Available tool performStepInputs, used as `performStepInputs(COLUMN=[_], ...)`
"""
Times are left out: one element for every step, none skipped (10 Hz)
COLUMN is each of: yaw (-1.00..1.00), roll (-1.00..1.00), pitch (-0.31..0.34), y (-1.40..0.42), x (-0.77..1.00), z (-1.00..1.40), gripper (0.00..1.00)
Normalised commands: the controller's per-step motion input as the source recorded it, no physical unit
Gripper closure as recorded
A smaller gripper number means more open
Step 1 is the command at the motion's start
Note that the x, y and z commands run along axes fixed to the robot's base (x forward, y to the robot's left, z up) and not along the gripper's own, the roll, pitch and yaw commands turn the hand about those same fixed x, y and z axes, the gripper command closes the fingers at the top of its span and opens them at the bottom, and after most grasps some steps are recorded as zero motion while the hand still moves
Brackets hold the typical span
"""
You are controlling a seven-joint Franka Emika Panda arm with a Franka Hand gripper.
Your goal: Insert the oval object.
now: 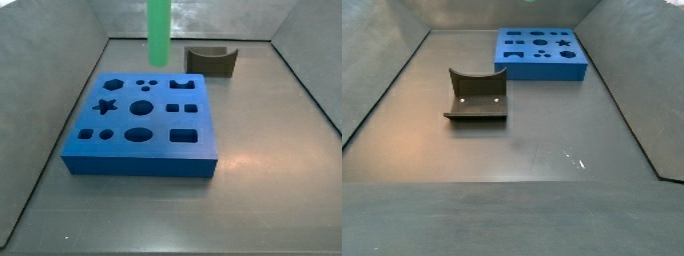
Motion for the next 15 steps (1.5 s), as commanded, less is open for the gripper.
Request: performStepInputs(yaw=[-1.0, -1.0, -1.0, -1.0, -0.87, -0.74, -0.71, -0.69, -0.81, -1.0, -1.0, -1.0, -1.0, -1.0, -1.0], roll=[-0.05, -0.01, 0.0, -0.01, 0.0, 0.0, 0.0, 0.0, 0.0, 0.03, 0.02, 0.01, 0.0, 0.0, 0.0], pitch=[-0.069, 0.0, 0.0, 0.0, 0.001, 0.0, 0.0, 0.0, 0.0, 0.0, 0.0, 0.0, 0.0, 0.0, 0.0], y=[-0.02, -0.07, -0.08, -0.08, -0.26, -0.38, -0.38, -0.33, -0.19, 0.0, 0.0, 0.0, 0.0, 0.0, 0.0], x=[-0.01, 0.0, 0.0, 0.0, 0.0, -0.07, -0.13, -0.21, -0.18, 0.0, 0.0, 0.0, 0.0, 0.0, 0.0], z=[-0.48, -0.36, -0.35, -0.35, -0.28, -0.25, -0.27, -0.25, -0.25, -0.11, -0.12, -0.14, -0.17, -0.19, -0.21], gripper=[1.0, 1.0, 1.0, 1.0, 1.0, 1.0, 1.0, 1.0, 1.0, 1.0, 1.0, 1.0, 1.0, 1.0, 1.0])
